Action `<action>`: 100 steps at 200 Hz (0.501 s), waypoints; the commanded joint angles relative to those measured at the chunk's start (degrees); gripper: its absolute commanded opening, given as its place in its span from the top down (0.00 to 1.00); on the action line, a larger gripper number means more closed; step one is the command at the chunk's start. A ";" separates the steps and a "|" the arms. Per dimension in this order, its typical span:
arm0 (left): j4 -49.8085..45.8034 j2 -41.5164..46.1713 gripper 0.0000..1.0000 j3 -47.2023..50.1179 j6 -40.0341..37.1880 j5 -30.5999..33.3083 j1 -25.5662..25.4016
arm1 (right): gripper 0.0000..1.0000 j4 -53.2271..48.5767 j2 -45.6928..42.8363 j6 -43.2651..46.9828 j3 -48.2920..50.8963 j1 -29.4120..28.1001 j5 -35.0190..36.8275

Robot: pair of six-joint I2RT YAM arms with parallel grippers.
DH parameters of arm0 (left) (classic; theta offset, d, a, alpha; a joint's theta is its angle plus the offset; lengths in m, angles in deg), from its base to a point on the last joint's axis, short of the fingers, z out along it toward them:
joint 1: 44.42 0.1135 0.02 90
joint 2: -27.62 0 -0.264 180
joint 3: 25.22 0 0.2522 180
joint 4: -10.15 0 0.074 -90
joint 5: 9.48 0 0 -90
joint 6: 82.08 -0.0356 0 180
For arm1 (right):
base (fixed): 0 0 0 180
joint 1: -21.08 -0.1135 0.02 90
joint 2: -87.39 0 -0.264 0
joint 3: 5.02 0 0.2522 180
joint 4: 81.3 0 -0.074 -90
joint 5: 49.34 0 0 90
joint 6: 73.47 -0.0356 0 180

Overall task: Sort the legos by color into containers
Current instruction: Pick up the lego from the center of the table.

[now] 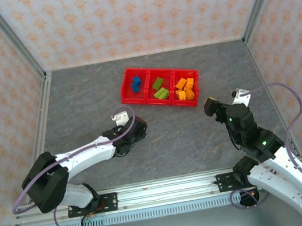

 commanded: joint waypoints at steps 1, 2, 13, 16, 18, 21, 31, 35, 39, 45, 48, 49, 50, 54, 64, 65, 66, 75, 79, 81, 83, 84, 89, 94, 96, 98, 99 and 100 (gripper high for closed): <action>-1.32 0.68 0.18 1.74 4.59 1.92 -0.09 | 0.00 1.11 0.00 0.50 0.48 -0.44 0.31; -1.31 0.60 0.18 1.77 4.64 1.87 -0.09 | 0.00 1.10 0.00 0.50 0.45 -0.43 0.31; -0.64 -0.11 0.18 2.16 4.63 1.42 -0.09 | 0.00 1.10 -0.02 0.50 0.50 -0.47 0.42; -0.42 -0.35 0.18 2.22 4.53 1.28 -0.16 | 0.00 1.10 0.01 0.49 0.45 -0.43 0.44; -0.24 -0.42 0.18 2.17 4.46 1.18 -0.13 | 0.00 1.06 0.00 0.50 0.50 -0.42 0.41; -0.06 -0.70 0.19 2.19 4.33 1.10 -0.10 | 0.00 1.02 0.07 0.43 0.51 -0.42 0.40; 0.49 -1.58 0.19 1.75 3.75 0.80 -0.16 | 0.00 1.01 0.07 0.47 0.45 -0.42 0.41; 0.61 -1.94 0.19 1.49 3.65 0.86 -0.15 | 0.00 1.01 0.08 0.43 0.42 -0.43 0.39; 0.63 -2.37 0.19 1.20 3.37 0.85 -0.05 | 0.00 0.89 0.04 0.36 0.41 -0.42 0.44; 0.72 -3.00 0.20 0.66 2.88 0.93 -0.02 | 0.00 0.92 0.07 0.39 0.43 -0.42 0.48; 0.70 -3.40 0.20 0.20 2.61 1.05 -0.08 | 0.00 0.92 0.06 0.41 0.48 -0.50 0.48; 0.67 -3.50 0.20 0.08 2.56 1.08 -0.09 | 0.00 0.92 0.07 0.41 0.50 -0.50 0.48; 0.65 -3.64 0.20 -0.03 2.44 1.06 -0.05 | 0.00 0.92 0.08 0.41 0.47 -0.51 0.48; 0.55 -4.16 0.20 -0.47 2.06 1.10 0.07 | 0.00 0.92 0.09 0.41 0.43 -0.55 0.50; 0.41 -5.50 0.20 -1.71 1.27 1.13 0.13 | 0.00 0.92 0.07 0.37 0.36 -0.51 0.48; 0.39 -5.65 0.20 -1.84 1.22 1.12 0.15 | 0.00 0.92 0.08 0.39 0.35 -0.51 0.48; 0.38 -5.73 0.20 -1.95 1.16 1.12 0.12 | 0.00 0.92 0.08 0.40 0.39 -0.51 0.53; 0.58 -7.03 0.20 -2.99 0.36 0.95 0.27 | 0.00 0.92 0.04 0.41 0.37 -0.51 0.60; 0.77 -7.64 0.21 -3.33 0.03 0.73 0.41 | 0.00 0.92 0.08 0.41 0.43 -0.51 0.57; 0.91 -8.00 0.21 -3.44 -0.12 0.67 0.43 | 0.00 0.92 0.08 0.41 0.41 -0.51 0.57; 1.08 -8.35 0.21 -3.62 -0.24 0.63 0.50 | 0.00 0.92 0.04 0.41 0.43 -0.51 0.57; 1.16 -8.53 0.21 -3.67 -0.32 0.61 0.55 | 0.00 0.92 0.02 0.41 0.43 -0.51 0.57; 1.75 -9.25 0.21 -4.02 -0.73 0.09 0.88 | 0.00 1.00 0.07 0.41 0.40 -0.51 0.58; 2.49 -10.03 0.22 -4.24 -1.26 -0.63 1.38 | 0.00 1.01 0.08 0.39 0.45 -0.51 0.53; 2.83 -10.33 0.22 -4.37 -1.49 -1.10 1.57 | 0.00 1.01 0.09 0.38 0.48 -0.51 0.45; 3.14 -10.76 0.22 -4.53 -1.77 -1.44 1.79 | 0.00 1.01 0.04 0.36 0.49 -0.51 0.41; 3.29 -10.87 0.22 -4.66 -1.88 -1.65 1.91 | 0.00 1.01 0.06 0.39 0.46 -0.51 0.40; 3.41 -11.02 0.23 -4.77 -2.02 -1.85 2.00 | 0.00 1.01 0.07 0.44 0.49 -0.51 0.40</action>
